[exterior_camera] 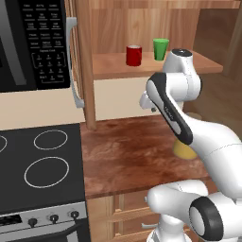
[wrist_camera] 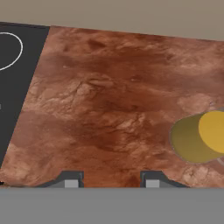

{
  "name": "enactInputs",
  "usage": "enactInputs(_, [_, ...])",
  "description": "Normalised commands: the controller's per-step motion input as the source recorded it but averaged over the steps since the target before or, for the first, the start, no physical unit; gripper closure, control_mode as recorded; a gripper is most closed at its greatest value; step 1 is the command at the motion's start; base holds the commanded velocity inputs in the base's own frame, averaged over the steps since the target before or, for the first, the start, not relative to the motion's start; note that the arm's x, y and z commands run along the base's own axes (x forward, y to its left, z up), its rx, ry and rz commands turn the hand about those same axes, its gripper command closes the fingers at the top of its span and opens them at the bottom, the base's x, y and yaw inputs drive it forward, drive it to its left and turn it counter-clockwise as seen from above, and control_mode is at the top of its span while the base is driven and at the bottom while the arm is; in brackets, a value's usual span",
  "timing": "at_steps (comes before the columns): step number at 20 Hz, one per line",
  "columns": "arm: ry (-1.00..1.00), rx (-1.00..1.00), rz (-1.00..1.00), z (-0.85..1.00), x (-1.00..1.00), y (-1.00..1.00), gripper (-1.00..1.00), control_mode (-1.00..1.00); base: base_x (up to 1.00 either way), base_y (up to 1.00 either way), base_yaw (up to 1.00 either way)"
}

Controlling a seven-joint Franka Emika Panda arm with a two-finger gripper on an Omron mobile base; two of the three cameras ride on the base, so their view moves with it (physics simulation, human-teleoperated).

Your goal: There is a tray on the dining counter. Grab the cup, mug, and pitcher and place them on the tray. The pitcher may be placed next to the tray if it cannot fit the tray.

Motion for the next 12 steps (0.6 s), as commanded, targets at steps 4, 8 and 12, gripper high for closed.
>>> enactInputs(4, [0.00, 0.00, 0.00, 0.00, 0.00, 0.00, -1.00, -1.00, 0.00, 0.00, 0.00])
enactInputs(8, [0.00, 0.00, 0.00, 0.00, 0.00, 0.00, -1.00, -1.00, 0.00, 0.00, 0.00])
enactInputs(12, [0.00, 0.00, -0.06, 0.14, 0.00, -0.07, -1.00, -1.00, 0.00, 0.00, 0.00])
